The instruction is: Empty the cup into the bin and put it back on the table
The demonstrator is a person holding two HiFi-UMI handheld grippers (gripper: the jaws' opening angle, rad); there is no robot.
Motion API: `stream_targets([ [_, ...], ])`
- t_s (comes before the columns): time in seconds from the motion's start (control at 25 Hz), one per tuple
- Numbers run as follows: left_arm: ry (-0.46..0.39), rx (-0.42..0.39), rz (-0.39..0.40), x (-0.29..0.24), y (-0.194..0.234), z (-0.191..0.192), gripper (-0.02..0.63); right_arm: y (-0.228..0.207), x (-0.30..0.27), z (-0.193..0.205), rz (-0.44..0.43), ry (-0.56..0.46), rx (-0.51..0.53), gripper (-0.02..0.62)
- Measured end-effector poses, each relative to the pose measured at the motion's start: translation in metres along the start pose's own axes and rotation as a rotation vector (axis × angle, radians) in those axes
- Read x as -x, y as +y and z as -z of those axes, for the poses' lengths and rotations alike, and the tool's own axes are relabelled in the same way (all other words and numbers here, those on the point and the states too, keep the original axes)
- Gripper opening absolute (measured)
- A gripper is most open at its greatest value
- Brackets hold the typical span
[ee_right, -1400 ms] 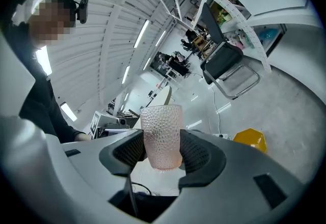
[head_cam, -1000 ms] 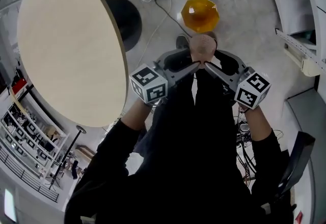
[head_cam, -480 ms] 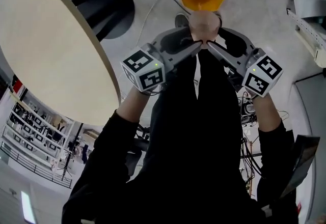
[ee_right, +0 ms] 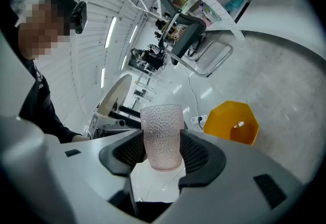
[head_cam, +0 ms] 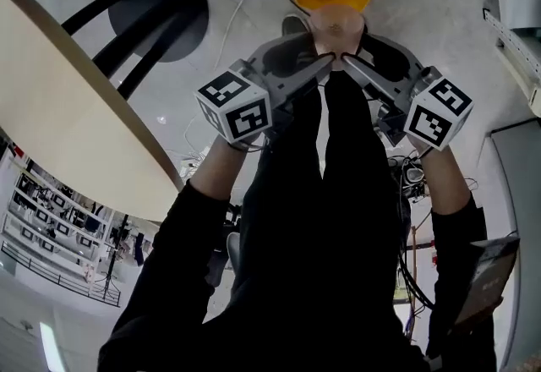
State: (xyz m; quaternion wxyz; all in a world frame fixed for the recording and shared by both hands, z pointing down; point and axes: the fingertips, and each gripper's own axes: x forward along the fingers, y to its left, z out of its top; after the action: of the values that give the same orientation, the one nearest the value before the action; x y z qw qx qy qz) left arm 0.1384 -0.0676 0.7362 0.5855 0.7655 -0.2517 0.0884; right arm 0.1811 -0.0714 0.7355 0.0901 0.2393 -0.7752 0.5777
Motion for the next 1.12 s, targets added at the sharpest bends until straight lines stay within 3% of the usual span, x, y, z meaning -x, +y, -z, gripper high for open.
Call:
stream_targets([
  [0.36,-0.013,0.073,-0.023,-0.014,0.039,0.011,0.230,-0.035,-0.022,0.012,0.011,0.014,-0.041,0.230],
  [0.56,-0.001,0.131,-0.047,-0.028,0.059,0.023,0.230,-0.059,-0.028,0.023,0.027,0.014,-0.114,0.230],
  [1.12,0.055,0.282,-0.080,-0.030,0.066,0.030,0.224,-0.068,-0.029,0.031,0.055,-0.001,-0.295,0.229],
])
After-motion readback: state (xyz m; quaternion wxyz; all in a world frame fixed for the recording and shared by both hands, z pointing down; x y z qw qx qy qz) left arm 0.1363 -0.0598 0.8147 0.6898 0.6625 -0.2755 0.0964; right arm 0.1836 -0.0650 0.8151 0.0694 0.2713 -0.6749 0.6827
